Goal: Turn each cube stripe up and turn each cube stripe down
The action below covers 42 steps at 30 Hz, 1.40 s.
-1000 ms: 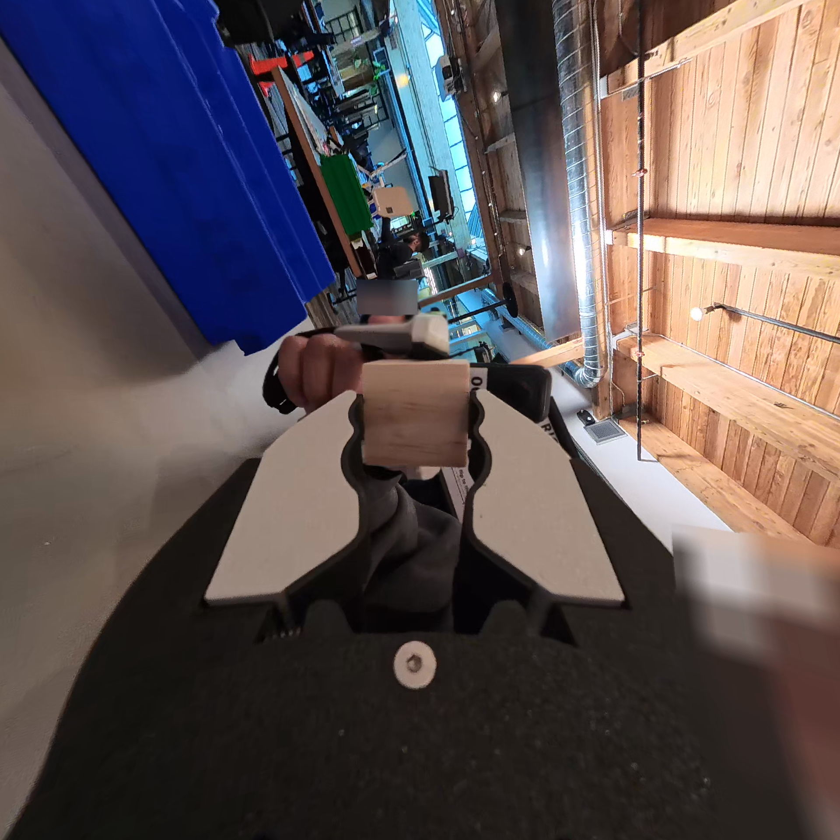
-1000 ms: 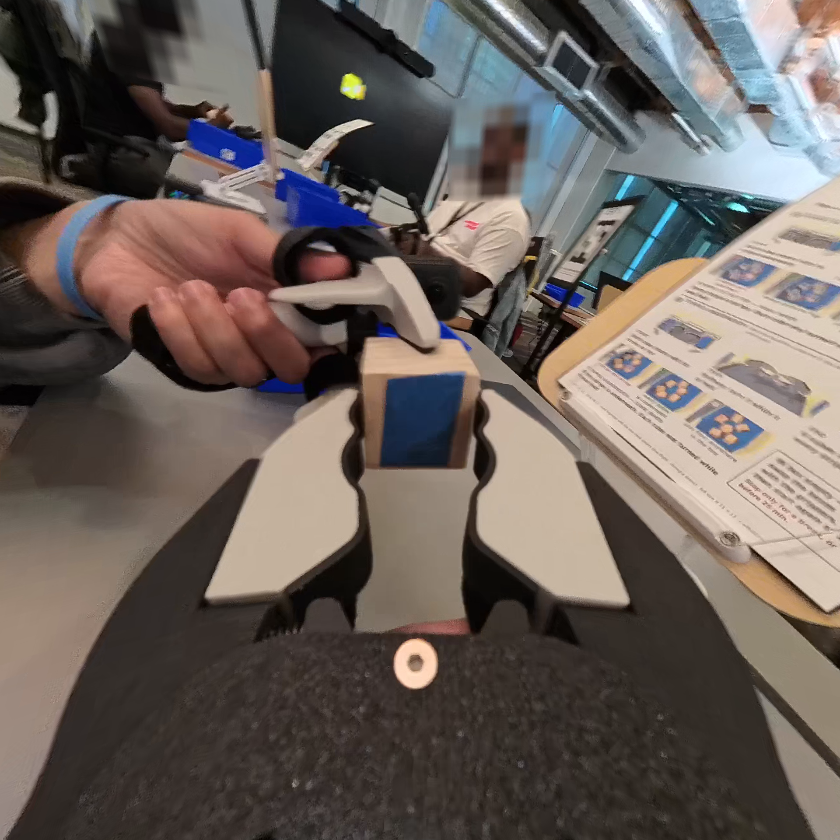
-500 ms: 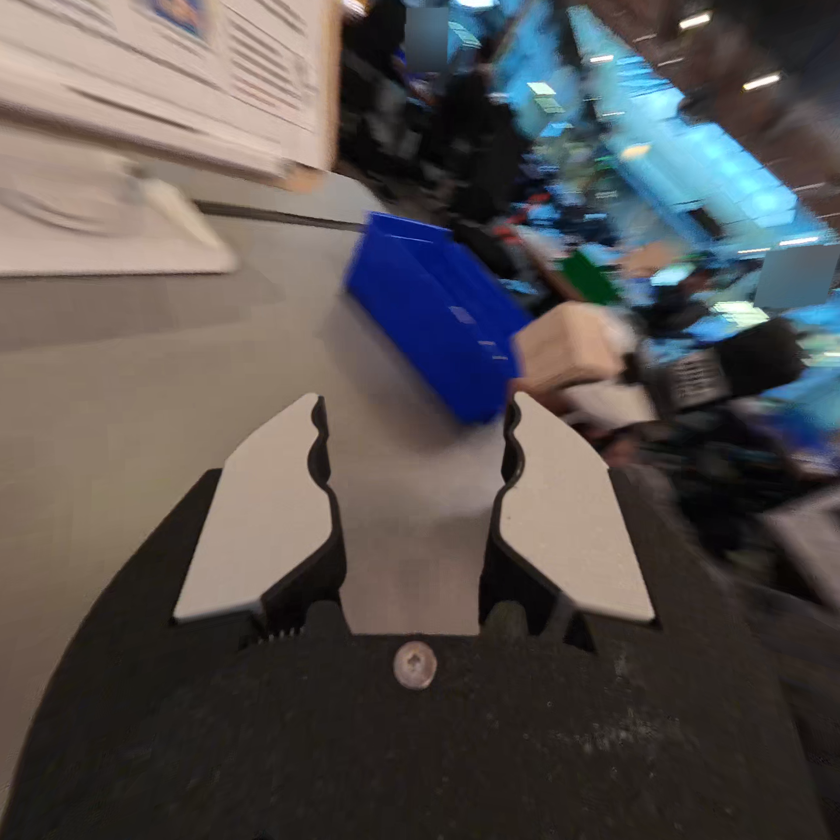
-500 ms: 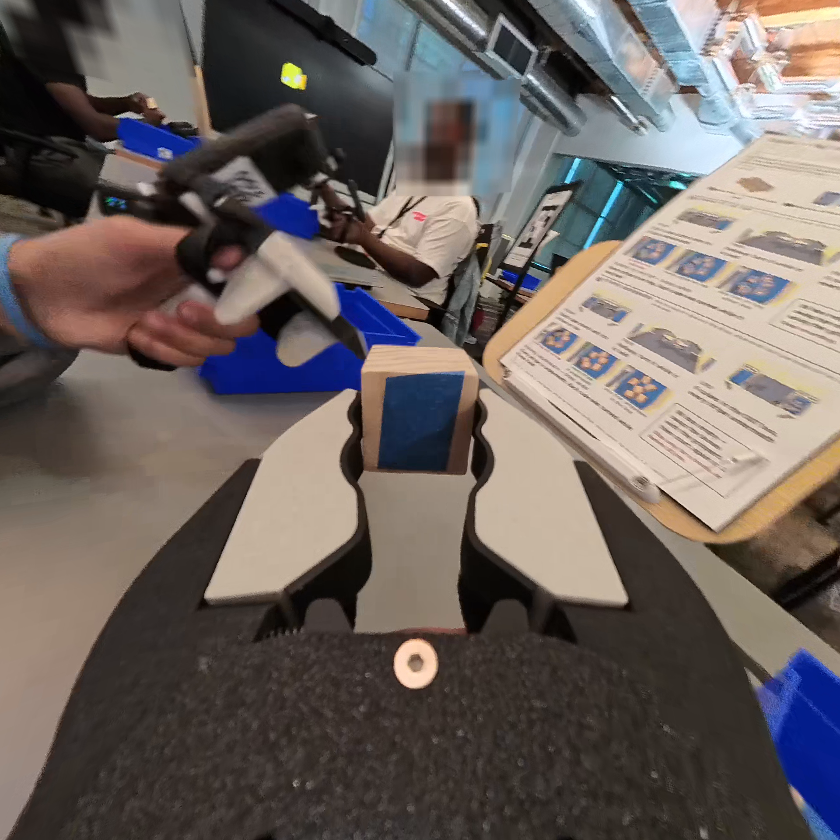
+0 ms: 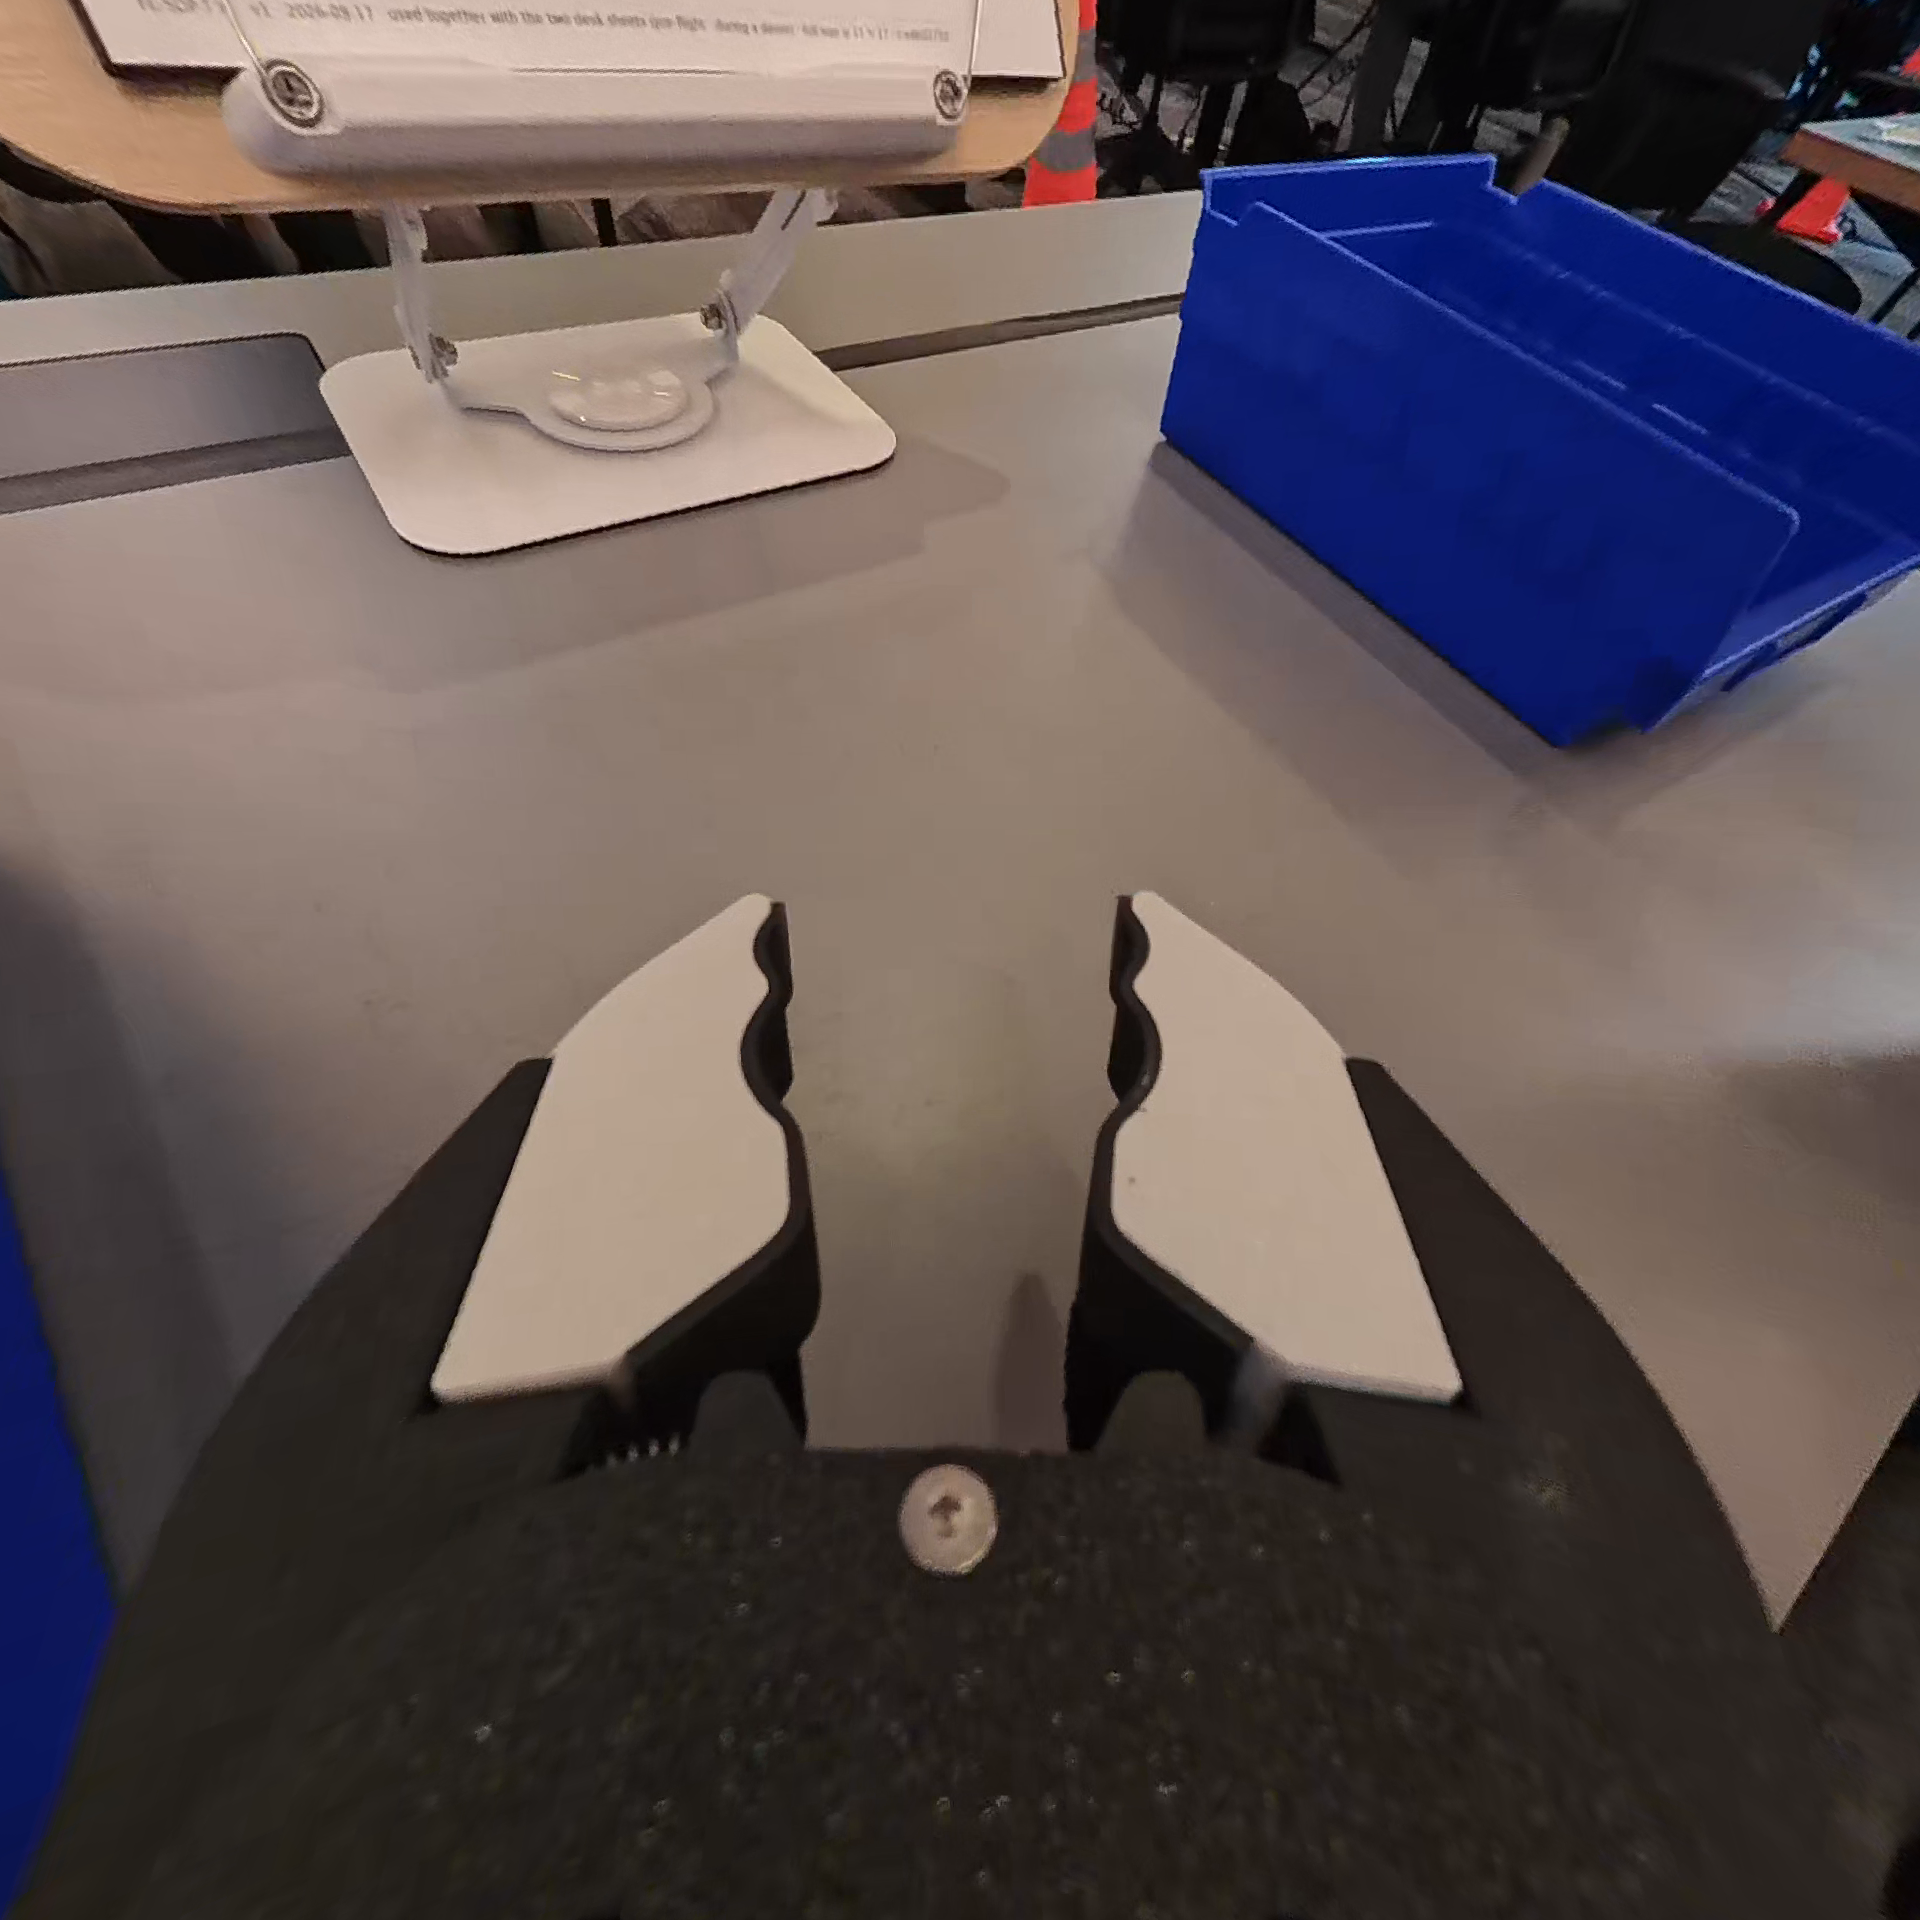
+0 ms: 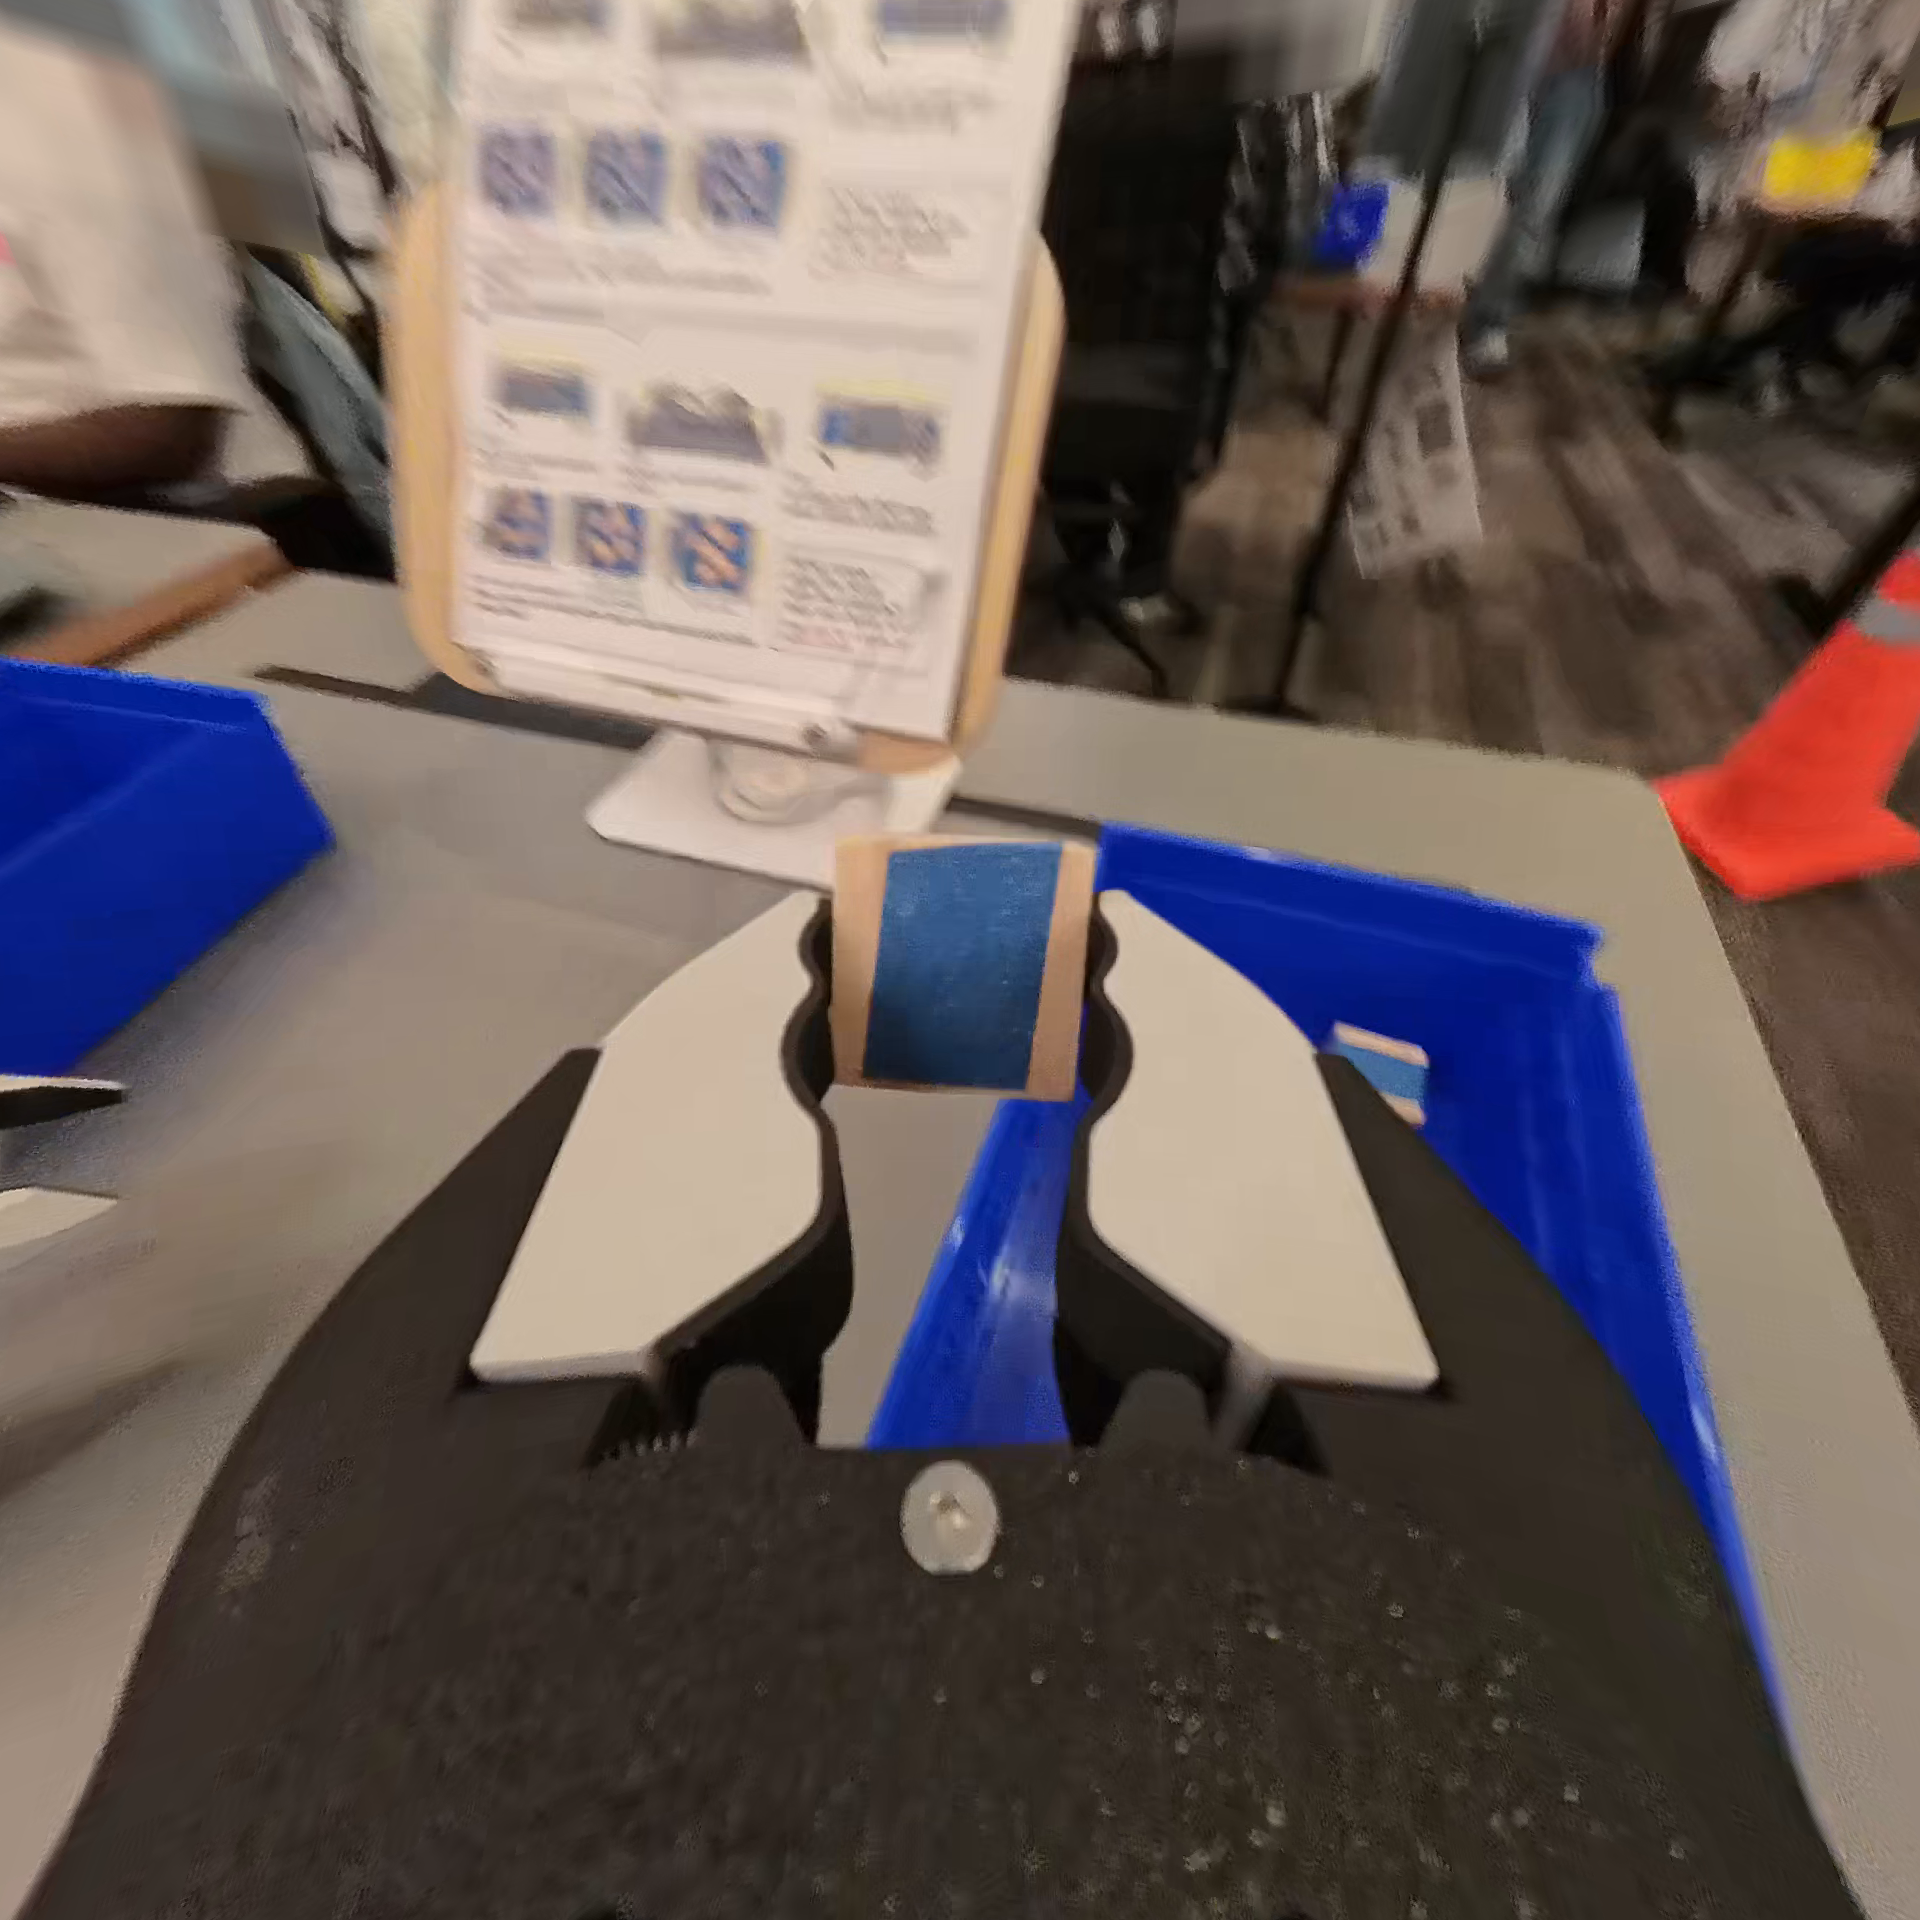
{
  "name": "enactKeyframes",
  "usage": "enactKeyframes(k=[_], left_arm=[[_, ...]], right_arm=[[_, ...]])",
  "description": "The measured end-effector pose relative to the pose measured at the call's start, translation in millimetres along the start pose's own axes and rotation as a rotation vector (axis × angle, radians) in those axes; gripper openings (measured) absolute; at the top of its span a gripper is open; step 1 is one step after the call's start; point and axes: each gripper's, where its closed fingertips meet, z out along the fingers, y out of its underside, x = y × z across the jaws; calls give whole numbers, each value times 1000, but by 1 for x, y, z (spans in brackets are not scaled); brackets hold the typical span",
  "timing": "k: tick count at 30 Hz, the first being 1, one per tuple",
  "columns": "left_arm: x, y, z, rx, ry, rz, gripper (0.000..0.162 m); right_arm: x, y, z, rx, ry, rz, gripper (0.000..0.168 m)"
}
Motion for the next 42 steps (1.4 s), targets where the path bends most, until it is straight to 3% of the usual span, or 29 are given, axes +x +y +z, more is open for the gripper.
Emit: enactKeyframes(k=[5,10,15,23,28,31,33,35,38,40,42], left_arm=[[9,-2,-6,16,27,20,58],[16,0,-7,8,32,56,58],[12,2,-6,-5,39,46,58],[8,7,-2,-35,49,23,58],[9,11,0,-50,47,33,59],[9,13,2,-60,48,29,59],[8,13,2,-57,45,26,59],[6,12,1,-53,36,27,60],[3,12,2,-52,31,19,60],[1,12,3,-55,28,8,60],[1,13,3,-57,26,-4,60]], right_arm=[[60,76,52,-566,159,149,45],[98,143,93,-902,284,198,45],[88,175,115,-1038,206,266,45],[90,203,126,-1085,213,273,45],[88,202,127,-1048,197,275,46],[87,182,124,-955,185,258,59],[87,145,117,-786,199,209,61],[73,92,101,-499,183,146,61],[-9,37,67,-76,-80,36,61],[-60,34,41,132,-216,34,63],[-99,59,20,175,-321,39,63]])
